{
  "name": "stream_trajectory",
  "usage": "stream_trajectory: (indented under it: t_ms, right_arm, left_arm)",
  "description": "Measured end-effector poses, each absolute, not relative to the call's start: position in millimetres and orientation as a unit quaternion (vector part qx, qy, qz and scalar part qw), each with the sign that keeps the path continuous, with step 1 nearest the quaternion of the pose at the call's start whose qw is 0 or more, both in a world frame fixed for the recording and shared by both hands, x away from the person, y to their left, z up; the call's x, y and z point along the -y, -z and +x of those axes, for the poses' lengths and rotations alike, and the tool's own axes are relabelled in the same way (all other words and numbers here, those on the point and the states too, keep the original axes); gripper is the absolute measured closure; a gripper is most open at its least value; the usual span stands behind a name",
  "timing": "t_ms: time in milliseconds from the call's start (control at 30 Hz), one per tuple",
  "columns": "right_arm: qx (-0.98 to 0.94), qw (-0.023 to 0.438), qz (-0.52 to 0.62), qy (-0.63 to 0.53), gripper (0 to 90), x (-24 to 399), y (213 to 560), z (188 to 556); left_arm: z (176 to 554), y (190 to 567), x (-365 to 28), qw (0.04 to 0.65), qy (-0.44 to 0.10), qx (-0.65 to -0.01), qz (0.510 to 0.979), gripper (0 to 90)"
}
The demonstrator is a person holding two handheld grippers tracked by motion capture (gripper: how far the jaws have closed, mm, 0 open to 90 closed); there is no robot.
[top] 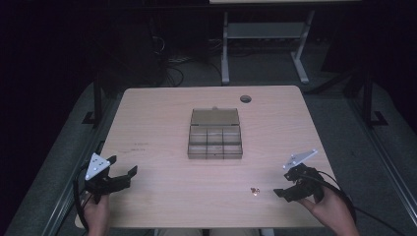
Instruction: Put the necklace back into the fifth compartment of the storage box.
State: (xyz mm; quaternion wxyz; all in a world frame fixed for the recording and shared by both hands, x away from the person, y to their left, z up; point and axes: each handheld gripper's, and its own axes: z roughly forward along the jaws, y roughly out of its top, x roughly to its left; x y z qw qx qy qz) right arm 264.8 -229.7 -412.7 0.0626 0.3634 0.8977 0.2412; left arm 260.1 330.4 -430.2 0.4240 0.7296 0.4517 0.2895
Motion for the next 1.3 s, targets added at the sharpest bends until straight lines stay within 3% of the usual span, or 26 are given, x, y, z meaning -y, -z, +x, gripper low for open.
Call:
stream_trajectory:
  t_ms: [533, 900, 1300]
  right_arm:
    - [-0.914, 0.055, 0.337, -0.221, 35.4, 199.3, 414.4, 273.9]
    - [-0.923, 0.046, 0.321, -0.21, 47.8, 187.0, 416.9, 276.1]
    - [-0.93, 0.037, 0.306, -0.199, 54.7, 173.5, 417.3, 278.7]
  left_arm:
    - [260.6, 430.0, -333.3, 0.426, -0.293, -0.455, 0.725, 14.2]
    - [261.8, 430.0, -332.1, 0.421, -0.295, -0.455, 0.728, 14.2]
    - [261.2, 429.1, -331.6, 0.421, -0.297, -0.454, 0.727, 14.2]
